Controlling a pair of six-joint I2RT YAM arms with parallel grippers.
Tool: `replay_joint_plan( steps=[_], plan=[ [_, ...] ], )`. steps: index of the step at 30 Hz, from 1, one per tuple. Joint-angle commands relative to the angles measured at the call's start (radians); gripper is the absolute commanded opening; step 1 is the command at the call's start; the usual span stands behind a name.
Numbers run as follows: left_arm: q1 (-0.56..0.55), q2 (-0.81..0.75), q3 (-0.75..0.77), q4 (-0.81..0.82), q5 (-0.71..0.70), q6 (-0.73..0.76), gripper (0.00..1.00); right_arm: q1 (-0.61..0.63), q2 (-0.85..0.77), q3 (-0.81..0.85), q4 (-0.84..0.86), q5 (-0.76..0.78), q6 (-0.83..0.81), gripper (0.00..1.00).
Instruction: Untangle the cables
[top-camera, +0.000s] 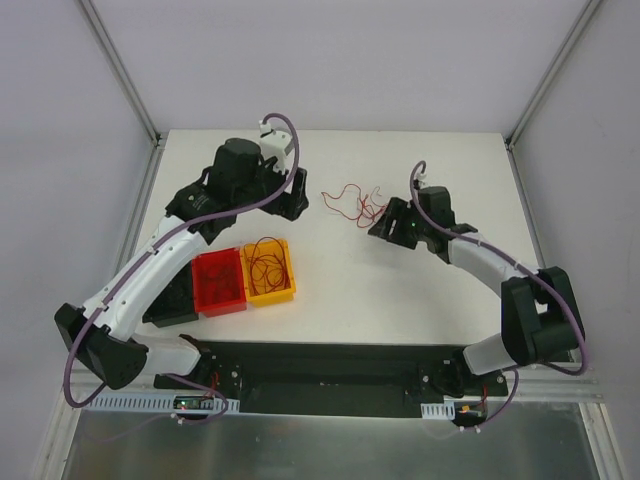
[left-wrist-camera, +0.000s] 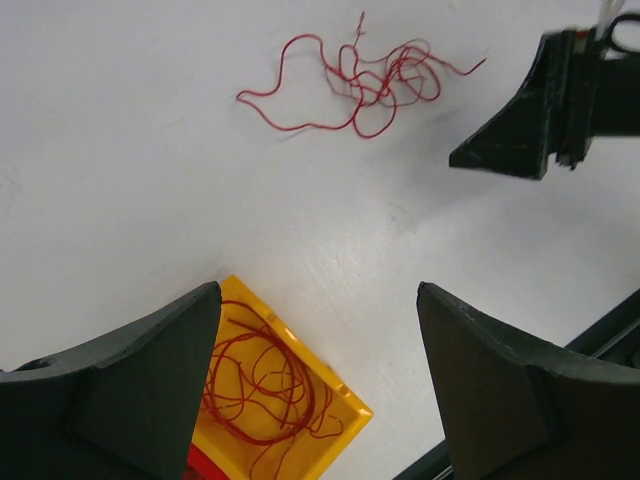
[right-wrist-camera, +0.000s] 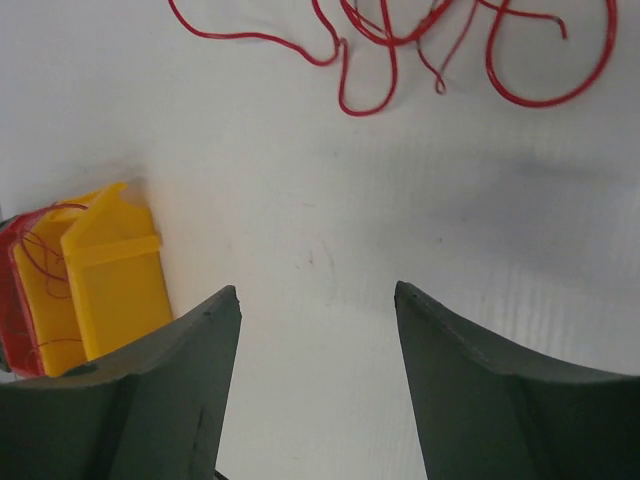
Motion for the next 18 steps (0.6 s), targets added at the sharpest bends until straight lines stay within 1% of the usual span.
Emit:
replay_joint_plan(
  steps=[1,3,6,9,12,14,15,18],
  plan=[
    [0.007,-0.089,-0.154,0.092,-0.102,0.079,0.78,0.027,0.083,0.191,-0.105,0.032,0.037,0.64],
    [-0.002,-0.124,-0.197,0.129,-0.128,0.100,0.79,0.029,0.128,0.282,-0.142,0.101,0.043,0.62],
    [-0.002,-0.159,-0.223,0.158,-0.151,0.100,0.79,0.026,0.194,0.395,-0.173,0.258,0.067,0.61],
    [-0.002,-0.170,-0.229,0.166,-0.171,0.123,0.79,0.023,0.277,0.510,-0.200,0.332,0.100,0.59],
    [-0.002,-0.175,-0.231,0.167,-0.149,0.113,0.79,0.015,0.361,0.605,-0.224,0.339,0.156,0.57],
    [-0.002,-0.170,-0.228,0.167,-0.110,0.113,0.78,0.015,0.407,0.642,-0.220,0.357,0.216,0.56],
    [-0.002,-0.165,-0.225,0.166,-0.078,0.084,0.78,0.015,0.427,0.652,-0.217,0.372,0.239,0.56],
    [-0.002,-0.167,-0.222,0.167,-0.058,0.079,0.78,0.013,0.490,0.684,-0.214,0.403,0.302,0.55]
  ],
)
